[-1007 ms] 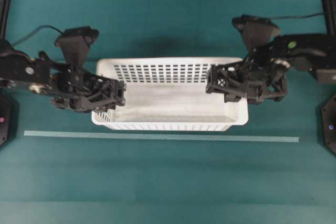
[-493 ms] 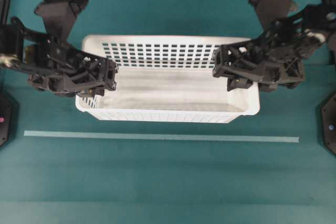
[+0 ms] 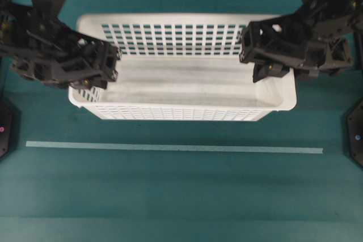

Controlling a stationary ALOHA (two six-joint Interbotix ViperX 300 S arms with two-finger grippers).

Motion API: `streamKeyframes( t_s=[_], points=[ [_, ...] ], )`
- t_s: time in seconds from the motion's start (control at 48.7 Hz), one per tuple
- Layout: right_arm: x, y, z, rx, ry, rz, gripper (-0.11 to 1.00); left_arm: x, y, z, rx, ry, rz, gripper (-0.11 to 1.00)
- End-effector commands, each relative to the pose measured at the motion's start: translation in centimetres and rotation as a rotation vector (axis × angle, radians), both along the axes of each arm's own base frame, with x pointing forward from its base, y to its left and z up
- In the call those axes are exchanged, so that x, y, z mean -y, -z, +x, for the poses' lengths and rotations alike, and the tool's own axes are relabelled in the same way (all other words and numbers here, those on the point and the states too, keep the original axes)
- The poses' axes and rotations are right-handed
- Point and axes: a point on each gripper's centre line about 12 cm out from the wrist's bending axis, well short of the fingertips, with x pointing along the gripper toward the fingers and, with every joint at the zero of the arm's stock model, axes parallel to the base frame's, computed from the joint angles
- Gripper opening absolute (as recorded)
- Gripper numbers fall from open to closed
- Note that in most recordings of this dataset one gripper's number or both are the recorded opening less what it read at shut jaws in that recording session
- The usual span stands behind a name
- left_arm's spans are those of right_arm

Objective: Lift the white basket with both hands.
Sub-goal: 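Lift the basket upward with both grippers holding its end rims, then hold the basket raised with both grippers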

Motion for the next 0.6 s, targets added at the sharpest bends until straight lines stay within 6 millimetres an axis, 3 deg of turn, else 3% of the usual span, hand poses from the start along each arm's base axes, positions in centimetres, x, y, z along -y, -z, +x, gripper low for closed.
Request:
streamKeyframes(
  t_s=[0.0, 0.349, 0.575],
  points=[
    [-0.9, -1.9, 0.9, 0.057, -0.066, -0.01, 0.2, -0.2, -4.0, 0.1, 0.099, 0.026, 0.036, 0.11],
    [-1.2, -7.0, 0.0, 0.068, -0.113, -0.018, 0.21, -0.1, -8.3, -0.6, 0.142, 0.047, 0.059, 0.11],
    [-1.5, -8.7, 0.4, 0.08, -0.133, -0.023, 0.2, -0.1, -11.7, -0.5, 0.188, 0.065, 0.077, 0.11]
  ],
)
